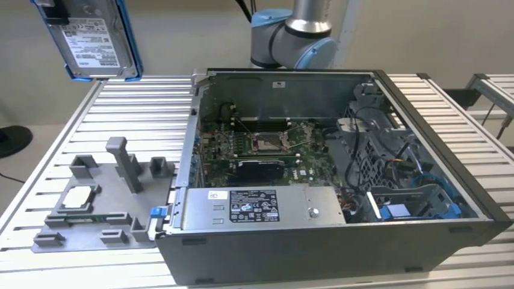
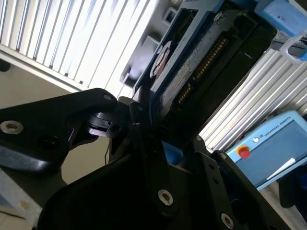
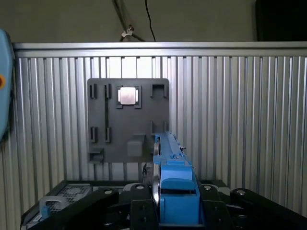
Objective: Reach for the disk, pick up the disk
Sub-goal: 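Pick up the disk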
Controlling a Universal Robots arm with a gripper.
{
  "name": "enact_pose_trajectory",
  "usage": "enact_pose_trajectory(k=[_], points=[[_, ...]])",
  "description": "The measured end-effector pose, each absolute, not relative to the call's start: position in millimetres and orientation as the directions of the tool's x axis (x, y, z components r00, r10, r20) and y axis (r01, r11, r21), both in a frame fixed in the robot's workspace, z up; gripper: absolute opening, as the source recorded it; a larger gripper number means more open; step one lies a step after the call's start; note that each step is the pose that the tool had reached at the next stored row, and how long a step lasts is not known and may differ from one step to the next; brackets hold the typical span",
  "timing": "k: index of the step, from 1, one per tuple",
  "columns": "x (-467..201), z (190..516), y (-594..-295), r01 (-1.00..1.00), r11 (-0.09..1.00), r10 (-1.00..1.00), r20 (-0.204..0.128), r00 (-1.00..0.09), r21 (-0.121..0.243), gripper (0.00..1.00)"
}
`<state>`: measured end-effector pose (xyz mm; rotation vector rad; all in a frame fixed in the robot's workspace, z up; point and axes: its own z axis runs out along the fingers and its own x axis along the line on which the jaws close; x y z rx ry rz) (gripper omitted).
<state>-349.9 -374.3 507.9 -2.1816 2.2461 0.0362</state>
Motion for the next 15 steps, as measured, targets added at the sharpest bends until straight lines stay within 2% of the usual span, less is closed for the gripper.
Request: enact_pose_trajectory(k=[15], points=[[-326, 508, -374, -1.0, 0.029, -0.999, -0.023, -0.029, 0.009, 0.0]])
